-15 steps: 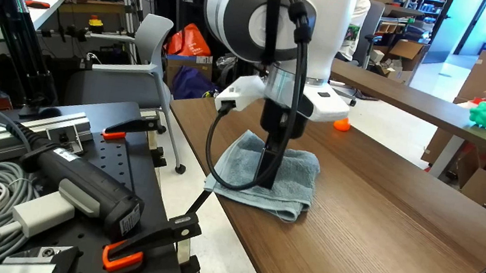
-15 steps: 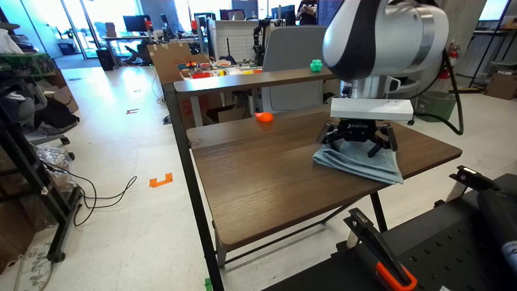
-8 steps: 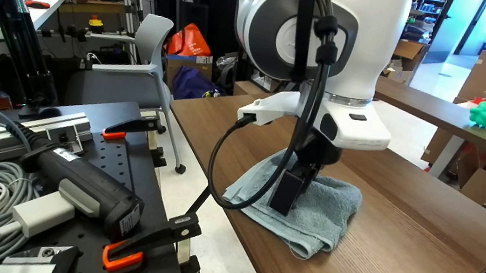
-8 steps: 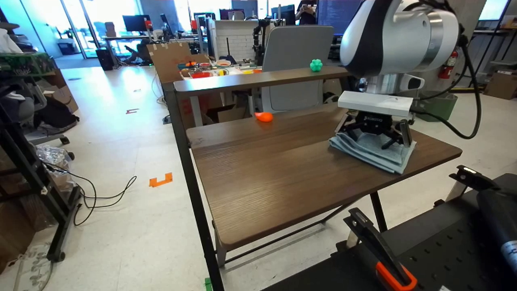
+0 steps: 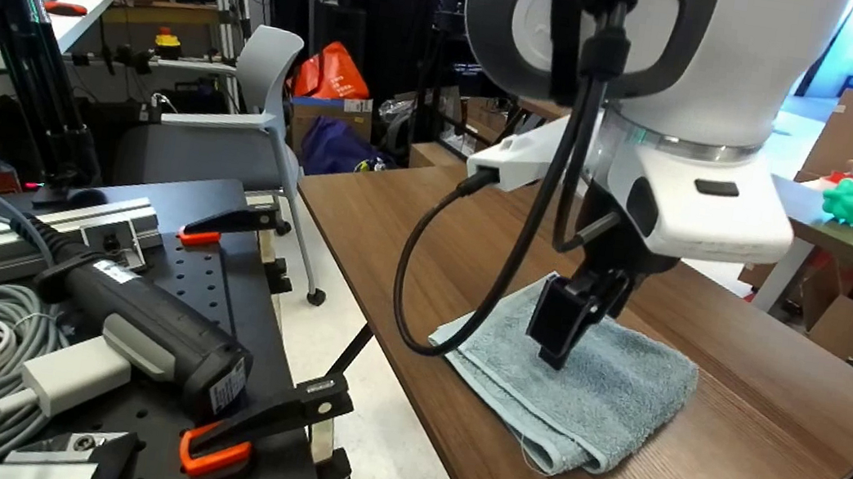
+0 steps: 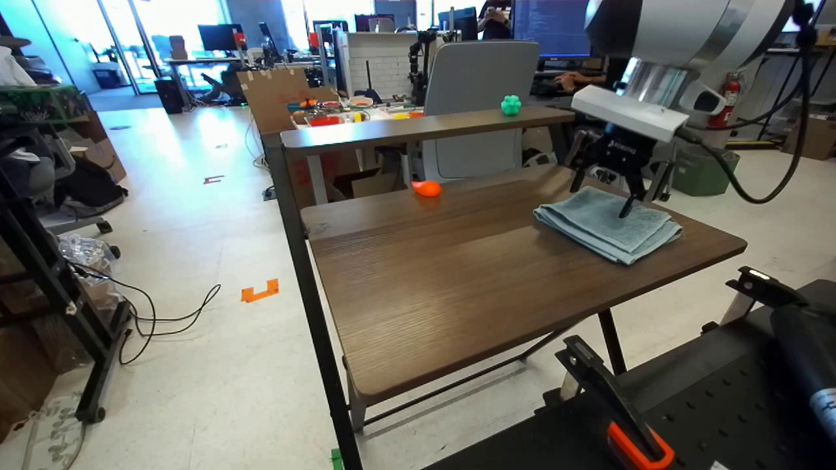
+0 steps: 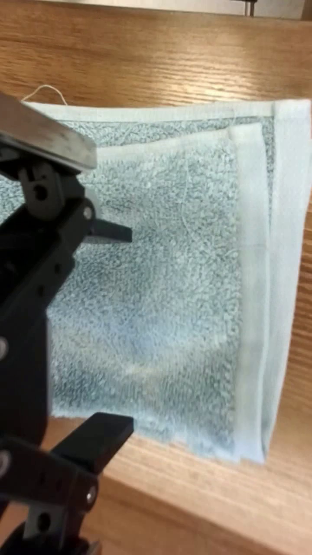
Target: Wipe the table with the towel
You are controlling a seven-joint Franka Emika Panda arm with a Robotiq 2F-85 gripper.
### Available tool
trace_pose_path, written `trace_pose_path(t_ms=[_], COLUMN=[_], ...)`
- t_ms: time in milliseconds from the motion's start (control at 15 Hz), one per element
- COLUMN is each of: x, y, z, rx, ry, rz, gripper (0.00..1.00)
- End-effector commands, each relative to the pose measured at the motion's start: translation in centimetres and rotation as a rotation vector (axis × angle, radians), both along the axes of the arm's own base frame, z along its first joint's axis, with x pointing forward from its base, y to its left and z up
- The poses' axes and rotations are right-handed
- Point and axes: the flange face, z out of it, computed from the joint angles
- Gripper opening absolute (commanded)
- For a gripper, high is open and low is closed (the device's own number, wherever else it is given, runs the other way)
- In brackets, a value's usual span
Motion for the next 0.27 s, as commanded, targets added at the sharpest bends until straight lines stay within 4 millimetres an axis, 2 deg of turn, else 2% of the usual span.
trace_pose_path(t_ms=[0, 67, 200], x=[-4.0, -1.3, -2.9], y=[-1.1, -0.8, -1.7], z=[5.8, 2.9, 5.1], rx=[0.114, 0.071, 0.1], ry=[-0.13, -0.069, -0.114], rz=[0.021, 0.005, 0.013], gripper=[1.0, 1.0, 1.0])
